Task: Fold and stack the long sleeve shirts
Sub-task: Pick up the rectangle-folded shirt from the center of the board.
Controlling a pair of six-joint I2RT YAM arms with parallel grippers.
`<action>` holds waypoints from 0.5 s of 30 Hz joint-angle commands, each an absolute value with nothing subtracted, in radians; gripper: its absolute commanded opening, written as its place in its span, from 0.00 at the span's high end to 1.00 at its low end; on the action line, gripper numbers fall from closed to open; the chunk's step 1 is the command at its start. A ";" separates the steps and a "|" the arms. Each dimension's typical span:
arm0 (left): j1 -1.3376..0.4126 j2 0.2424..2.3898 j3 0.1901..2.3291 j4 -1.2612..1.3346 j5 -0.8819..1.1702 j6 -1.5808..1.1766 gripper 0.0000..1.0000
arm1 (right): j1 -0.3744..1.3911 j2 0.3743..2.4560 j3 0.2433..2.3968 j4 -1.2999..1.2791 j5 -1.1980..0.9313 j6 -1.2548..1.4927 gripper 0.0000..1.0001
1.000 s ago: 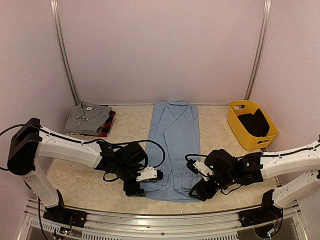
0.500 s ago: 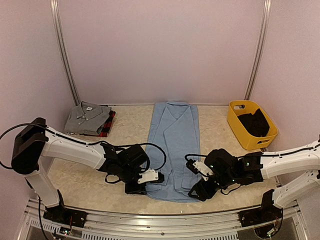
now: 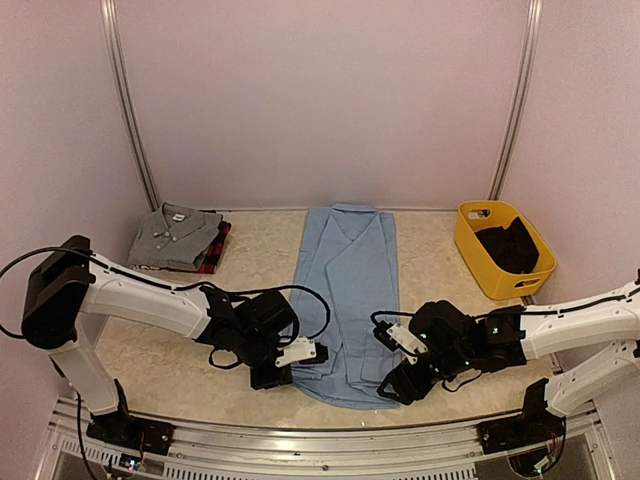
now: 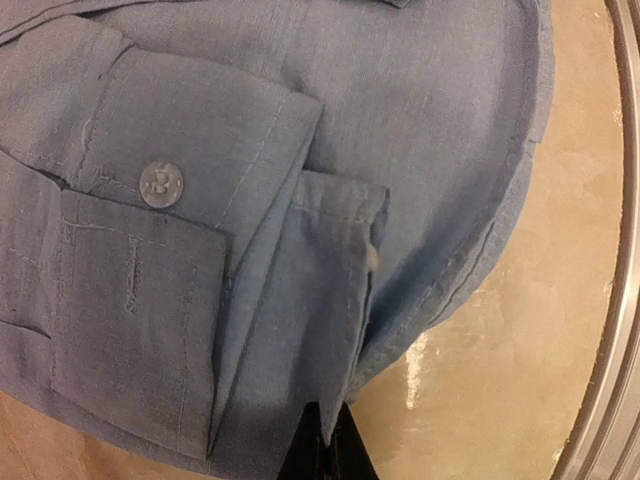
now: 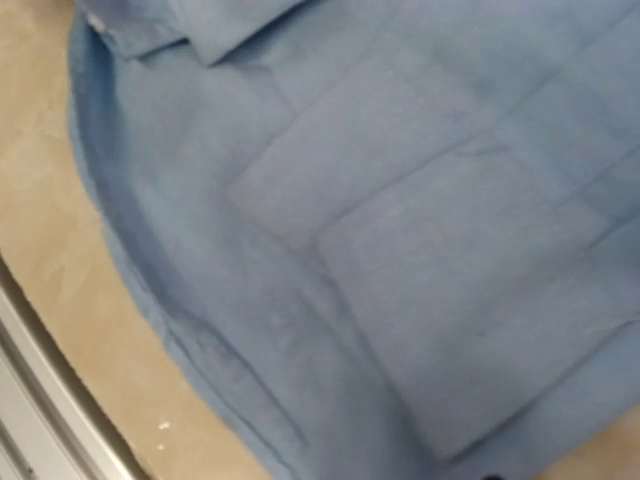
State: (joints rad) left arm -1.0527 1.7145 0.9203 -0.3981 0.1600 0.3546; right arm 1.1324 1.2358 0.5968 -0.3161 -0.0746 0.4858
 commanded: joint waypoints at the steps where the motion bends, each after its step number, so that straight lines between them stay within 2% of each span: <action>1: -1.057 1.656 0.902 -0.499 0.213 0.343 1.00 | 1.184 1.220 0.599 -0.293 -0.031 0.476 0.34; 8: -1.034 1.644 0.913 -0.518 0.225 0.373 1.00 | 1.299 1.319 0.667 -0.308 0.055 0.420 0.30; 15: -1.017 1.655 0.917 -0.529 0.255 0.387 1.00 | 1.349 1.484 0.733 -0.328 0.104 0.367 0.31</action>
